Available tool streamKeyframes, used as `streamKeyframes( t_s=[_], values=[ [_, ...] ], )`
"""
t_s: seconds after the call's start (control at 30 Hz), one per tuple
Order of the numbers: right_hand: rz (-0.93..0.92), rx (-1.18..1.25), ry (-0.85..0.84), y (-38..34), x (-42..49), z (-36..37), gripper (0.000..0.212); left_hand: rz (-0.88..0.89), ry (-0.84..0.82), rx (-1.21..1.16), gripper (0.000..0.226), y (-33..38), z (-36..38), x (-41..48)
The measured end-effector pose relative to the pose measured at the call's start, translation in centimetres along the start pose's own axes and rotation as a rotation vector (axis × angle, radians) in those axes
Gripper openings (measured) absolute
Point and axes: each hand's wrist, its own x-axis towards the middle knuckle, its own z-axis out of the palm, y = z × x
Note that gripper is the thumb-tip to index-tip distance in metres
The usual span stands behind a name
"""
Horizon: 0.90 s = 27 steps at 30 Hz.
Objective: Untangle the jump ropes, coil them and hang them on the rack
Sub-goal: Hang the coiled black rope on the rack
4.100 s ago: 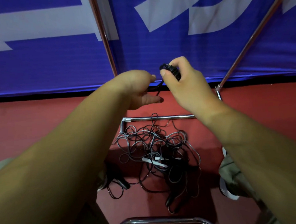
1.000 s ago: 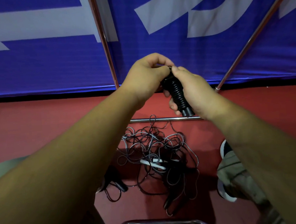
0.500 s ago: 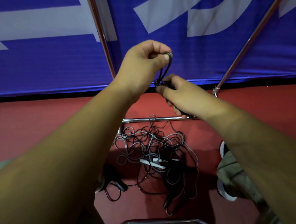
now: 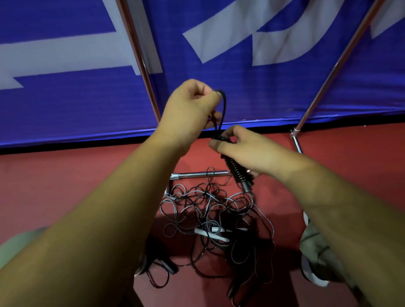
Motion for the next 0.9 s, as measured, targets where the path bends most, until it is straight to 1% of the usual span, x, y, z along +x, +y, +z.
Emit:
streamKeyframes(
  t_s=[0.07,0.13,0.2,0.3,0.4,0.5,0.63,0.77,0.9],
  values=[
    [0.016,0.116,-0.018,-0.8,-0.3,-0.5,0.034,-0.037,-0.01,-0.044,0.016,0.5,0.2,-0.3],
    [-0.057,0.12,0.042,-1.6,-0.8,-1.4,0.025,-0.039,-0.023,-0.075,0.019,1.3,0.2,-0.7],
    [-0.164,0.089,0.13,-2.1,-1.4,-2.3,0.021,-0.02,-0.019,-0.096,0.019,2.2,-0.1,-1.4],
    [-0.301,-0.048,0.285,-3.0,-2.7,-3.3,0.015,-0.012,0.029,-0.105,0.02,3.4,-0.8,-2.4],
    [-0.35,-0.115,0.383,-5.1,-4.4,-4.1,0.013,-0.007,0.07,-0.132,0.019,5.1,-1.4,-3.2],
    [-0.375,-0.162,0.382,-8.2,-6.5,-5.2,0.015,0.009,0.117,-0.148,0.013,7.9,-2.1,-3.8],
    [-0.425,-0.102,0.424,-12.6,-9.0,-7.1,0.02,0.058,0.108,-0.189,0.004,12.7,-3.3,-4.7],
    [-0.452,-0.014,0.489,-16.7,-11.2,-9.5,0.019,0.111,0.075,-0.234,0.007,17.4,-4.3,-5.8],
    [-0.457,0.085,0.495,-20.6,-13.5,-12.2,0.018,0.188,0.026,-0.223,0.011,21.2,-4.6,-6.6]
  ],
)
